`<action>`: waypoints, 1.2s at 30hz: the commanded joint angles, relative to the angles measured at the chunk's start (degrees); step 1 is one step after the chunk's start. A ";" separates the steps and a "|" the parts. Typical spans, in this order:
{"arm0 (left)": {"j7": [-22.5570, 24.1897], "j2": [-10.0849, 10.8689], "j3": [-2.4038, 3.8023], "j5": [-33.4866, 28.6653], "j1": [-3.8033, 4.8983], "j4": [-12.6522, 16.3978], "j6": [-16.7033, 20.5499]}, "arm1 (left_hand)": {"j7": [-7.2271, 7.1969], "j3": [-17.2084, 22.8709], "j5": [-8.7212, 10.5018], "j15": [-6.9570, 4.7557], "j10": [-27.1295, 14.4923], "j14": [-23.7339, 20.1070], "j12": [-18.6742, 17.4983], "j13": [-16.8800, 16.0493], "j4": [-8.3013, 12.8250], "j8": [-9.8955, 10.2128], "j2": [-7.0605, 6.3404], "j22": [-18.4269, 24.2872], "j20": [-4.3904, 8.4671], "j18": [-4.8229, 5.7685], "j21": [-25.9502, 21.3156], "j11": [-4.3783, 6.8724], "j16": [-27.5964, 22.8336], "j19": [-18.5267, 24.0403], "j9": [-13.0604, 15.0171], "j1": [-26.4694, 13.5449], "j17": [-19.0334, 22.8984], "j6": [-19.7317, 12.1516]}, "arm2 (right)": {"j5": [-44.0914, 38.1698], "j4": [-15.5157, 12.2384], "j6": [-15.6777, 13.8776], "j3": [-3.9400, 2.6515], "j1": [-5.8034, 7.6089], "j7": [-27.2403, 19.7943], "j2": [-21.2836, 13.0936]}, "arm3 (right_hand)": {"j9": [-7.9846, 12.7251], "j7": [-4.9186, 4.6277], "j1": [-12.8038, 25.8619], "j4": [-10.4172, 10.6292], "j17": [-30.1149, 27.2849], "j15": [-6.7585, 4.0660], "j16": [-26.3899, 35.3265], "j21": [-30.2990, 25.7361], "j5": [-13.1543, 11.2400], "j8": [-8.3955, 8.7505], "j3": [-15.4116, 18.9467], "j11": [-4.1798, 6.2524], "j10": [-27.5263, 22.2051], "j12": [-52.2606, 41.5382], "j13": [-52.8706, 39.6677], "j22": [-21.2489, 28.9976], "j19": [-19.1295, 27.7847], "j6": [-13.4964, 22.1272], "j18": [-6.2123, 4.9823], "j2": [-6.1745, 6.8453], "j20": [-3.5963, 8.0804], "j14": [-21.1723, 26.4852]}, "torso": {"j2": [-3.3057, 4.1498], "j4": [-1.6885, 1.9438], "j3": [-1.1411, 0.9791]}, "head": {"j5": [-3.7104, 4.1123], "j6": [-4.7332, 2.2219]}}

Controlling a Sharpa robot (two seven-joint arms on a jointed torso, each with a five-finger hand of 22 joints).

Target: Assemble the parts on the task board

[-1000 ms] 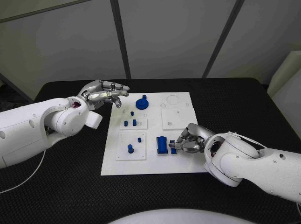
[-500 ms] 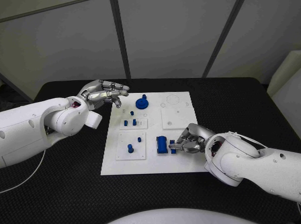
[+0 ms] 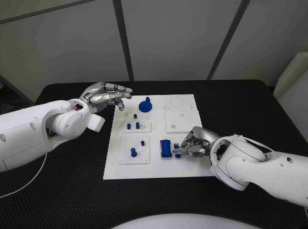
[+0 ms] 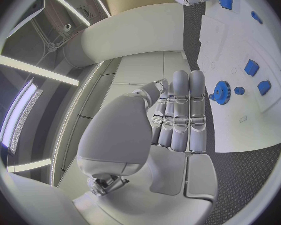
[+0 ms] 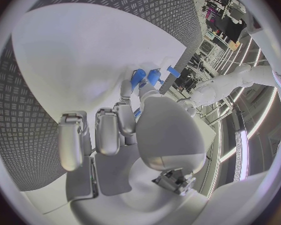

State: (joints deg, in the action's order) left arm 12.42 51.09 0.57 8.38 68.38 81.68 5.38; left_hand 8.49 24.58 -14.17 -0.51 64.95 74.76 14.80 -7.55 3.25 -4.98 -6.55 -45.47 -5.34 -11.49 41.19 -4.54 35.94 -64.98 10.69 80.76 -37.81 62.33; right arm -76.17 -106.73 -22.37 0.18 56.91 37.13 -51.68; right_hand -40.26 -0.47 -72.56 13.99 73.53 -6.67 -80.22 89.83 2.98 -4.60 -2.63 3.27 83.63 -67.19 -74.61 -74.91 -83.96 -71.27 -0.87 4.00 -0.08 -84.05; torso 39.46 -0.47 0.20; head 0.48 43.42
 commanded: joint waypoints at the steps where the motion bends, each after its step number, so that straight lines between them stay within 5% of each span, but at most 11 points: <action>1: 0.16 -0.09 0.03 -0.20 0.05 -0.02 -0.67 | 0.20 0.14 -0.24 0.17 -0.35 -0.09 0.25 -0.08 0.36 0.39 0.32 0.08 -0.18 0.98 -0.25 -0.11 -0.37 0.05 0.08 -0.13 0.08 -0.02 | 0.38 0.39 0.07 0.00 0.02 -1.19 0.16 | -0.13 -0.06 0.86 0.64 0.07 -0.10 -0.26 0.17 -0.20 0.13 0.07 0.10 0.18 0.12 -0.21 -15.09 -6.04 -0.38 0.87 0.00 0.34 -2.85 | 0.09 -0.02 -0.01 | -0.10 0.02; 27: -0.08 -0.15 0.00 -0.20 0.02 -0.14 -0.65 | 0.23 0.11 -0.24 0.20 -0.39 -0.08 0.25 -0.09 0.30 0.42 0.39 0.08 -0.20 1.00 -0.27 -0.14 -0.38 0.05 0.08 -0.26 0.08 -0.03 | 2.29 3.32 -1.49 -0.01 0.03 -6.69 0.63 | -1.16 0.35 -1.28 0.05 0.28 -0.39 -0.34 0.17 -0.24 0.02 0.37 0.45 0.21 0.18 -0.33 -15.09 -6.04 -0.74 0.87 -0.30 0.60 -2.86 | 0.01 -0.10 -0.02 | -0.26 0.25; 36: -0.20 -0.22 -0.01 -0.20 -0.05 -0.17 -0.69 | 0.23 0.11 -0.24 0.20 -0.39 -0.08 0.25 -0.09 0.30 0.42 0.39 0.08 -0.20 1.00 -0.27 -0.14 -0.38 0.05 0.08 -0.26 0.08 -0.03 | 4.53 2.29 -4.50 -0.01 0.03 -11.34 -0.02 | -1.57 0.06 1.33 2.40 0.13 -0.24 -0.21 0.17 -0.24 0.20 1.86 0.21 0.13 0.50 -0.23 -15.09 -6.04 -0.65 0.87 0.29 0.55 -2.81 | 0.01 -0.03 0.02 | -0.03 0.06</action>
State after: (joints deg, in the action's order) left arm 12.16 50.93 0.53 8.38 68.28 81.48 5.30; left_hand 8.49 24.58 -14.17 -0.51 64.95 74.76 14.80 -7.58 3.25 -4.76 -6.55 -45.47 -5.34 -11.49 41.19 -4.54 35.94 -64.98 10.68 80.76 -37.81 62.33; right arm -73.10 -104.20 -24.59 0.18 56.89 29.18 -51.63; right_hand -41.80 -0.06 -71.79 16.09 73.75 -6.66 -80.21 89.84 2.96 -4.60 -0.63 3.48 83.83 -66.92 -74.69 -74.91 -84.16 -71.68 -0.87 4.13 0.12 -84.05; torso 39.46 -0.53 0.20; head 0.37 43.51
